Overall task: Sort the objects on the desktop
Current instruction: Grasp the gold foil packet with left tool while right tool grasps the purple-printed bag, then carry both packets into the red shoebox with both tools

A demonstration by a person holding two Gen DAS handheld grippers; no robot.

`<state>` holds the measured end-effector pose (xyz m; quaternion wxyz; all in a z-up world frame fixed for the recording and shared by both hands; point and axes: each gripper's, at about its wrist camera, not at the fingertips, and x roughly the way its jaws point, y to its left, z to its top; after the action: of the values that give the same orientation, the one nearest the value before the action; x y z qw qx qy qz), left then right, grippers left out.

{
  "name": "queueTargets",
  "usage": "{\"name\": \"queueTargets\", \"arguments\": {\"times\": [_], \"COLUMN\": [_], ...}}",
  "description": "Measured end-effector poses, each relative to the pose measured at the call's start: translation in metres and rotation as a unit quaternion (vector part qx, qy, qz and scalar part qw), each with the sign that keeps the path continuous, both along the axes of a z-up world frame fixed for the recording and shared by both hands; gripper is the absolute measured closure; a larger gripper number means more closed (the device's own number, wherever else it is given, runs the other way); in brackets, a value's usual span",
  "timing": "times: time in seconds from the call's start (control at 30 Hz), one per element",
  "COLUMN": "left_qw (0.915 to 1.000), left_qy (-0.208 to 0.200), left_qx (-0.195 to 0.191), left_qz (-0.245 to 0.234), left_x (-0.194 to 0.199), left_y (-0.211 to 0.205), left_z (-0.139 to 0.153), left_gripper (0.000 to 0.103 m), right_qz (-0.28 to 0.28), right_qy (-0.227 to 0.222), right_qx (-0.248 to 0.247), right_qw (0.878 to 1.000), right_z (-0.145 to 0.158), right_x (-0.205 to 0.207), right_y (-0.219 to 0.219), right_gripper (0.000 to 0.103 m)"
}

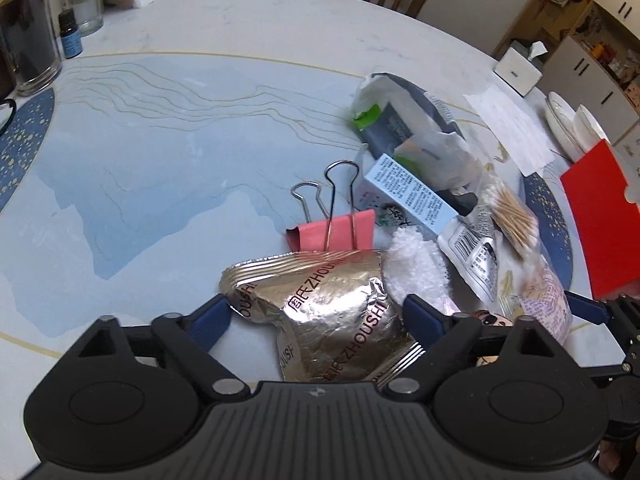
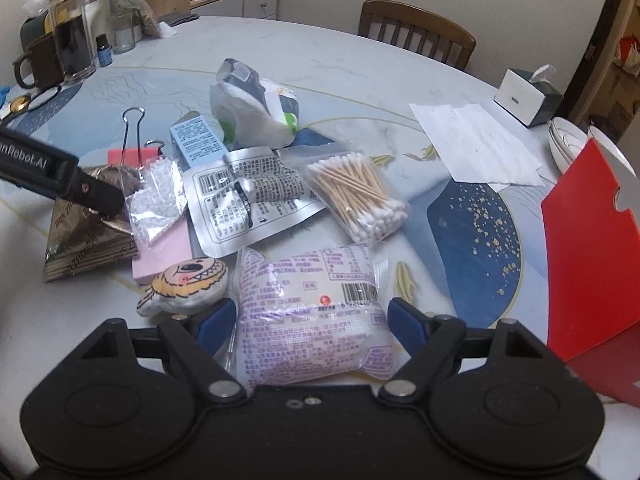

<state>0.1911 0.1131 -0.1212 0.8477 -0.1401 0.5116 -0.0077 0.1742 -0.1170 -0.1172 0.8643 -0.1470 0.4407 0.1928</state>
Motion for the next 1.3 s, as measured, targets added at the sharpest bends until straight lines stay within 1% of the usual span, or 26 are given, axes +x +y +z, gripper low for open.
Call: {"name": "queueTargets", "arguments": {"times": [0.07, 0.1, 0.13, 0.17, 0.2, 0.37, 0.53, 0.67, 0.8, 1.0, 1.17, 1.3], "left_qw": [1.0000, 1.0000, 0.9999, 0.9998, 0.9998, 0.9998, 0.9991, 0.9979, 0.9973, 0.9971, 0.9974, 0.9976], "left_qy": [0.000, 0.000, 0.000, 0.000, 0.001, 0.000, -0.001, -0.003, -0.007, -0.018, -0.030, -0.042], "left_qx": [-0.001, -0.008, -0.016, -0.021, -0.022, -0.014, 0.003, 0.007, 0.012, 0.020, 0.027, 0.031], "left_qz": [0.002, 0.002, 0.001, 0.001, 0.002, 0.017, 0.043, 0.064, 0.072, 0.072, 0.060, 0.046], "left_x": [0.000, -0.001, -0.001, -0.001, -0.002, -0.007, -0.019, -0.031, -0.042, -0.051, -0.052, -0.051], "left_y": [0.001, 0.002, 0.002, 0.002, 0.001, -0.001, -0.007, -0.014, -0.028, -0.058, -0.086, -0.108], "left_z": [0.002, 0.002, 0.002, 0.003, 0.003, 0.005, 0.015, 0.027, 0.039, 0.054, 0.067, 0.078], "left_gripper": [0.025, 0.030, 0.038, 0.051, 0.052, 0.056, 0.058, 0.058, 0.058, 0.058, 0.058, 0.058], "right_qz": [0.000, 0.001, 0.004, 0.007, 0.009, 0.024, 0.037, 0.047, 0.052, 0.062, 0.065, 0.056], "right_qy": [0.005, 0.006, 0.008, 0.009, 0.010, 0.014, 0.012, 0.008, 0.006, 0.000, -0.008, -0.019], "right_qx": [0.002, 0.002, 0.004, 0.005, 0.006, 0.020, 0.044, 0.057, 0.069, 0.087, 0.111, 0.125], "right_qw": [1.000, 1.000, 1.000, 1.000, 1.000, 0.999, 0.998, 0.997, 0.996, 0.994, 0.992, 0.990], "right_z": [0.001, 0.002, 0.003, 0.004, 0.006, 0.012, 0.024, 0.037, 0.048, 0.063, 0.082, 0.099], "right_x": [-0.001, -0.001, -0.002, -0.002, -0.003, -0.005, -0.004, -0.004, -0.003, -0.003, -0.004, -0.004], "right_y": [-0.001, -0.002, -0.003, -0.004, -0.005, -0.018, -0.037, -0.056, -0.075, -0.103, -0.128, -0.147], "right_gripper": [0.022, 0.023, 0.027, 0.030, 0.031, 0.039, 0.040, 0.040, 0.040, 0.040, 0.040, 0.040]}}
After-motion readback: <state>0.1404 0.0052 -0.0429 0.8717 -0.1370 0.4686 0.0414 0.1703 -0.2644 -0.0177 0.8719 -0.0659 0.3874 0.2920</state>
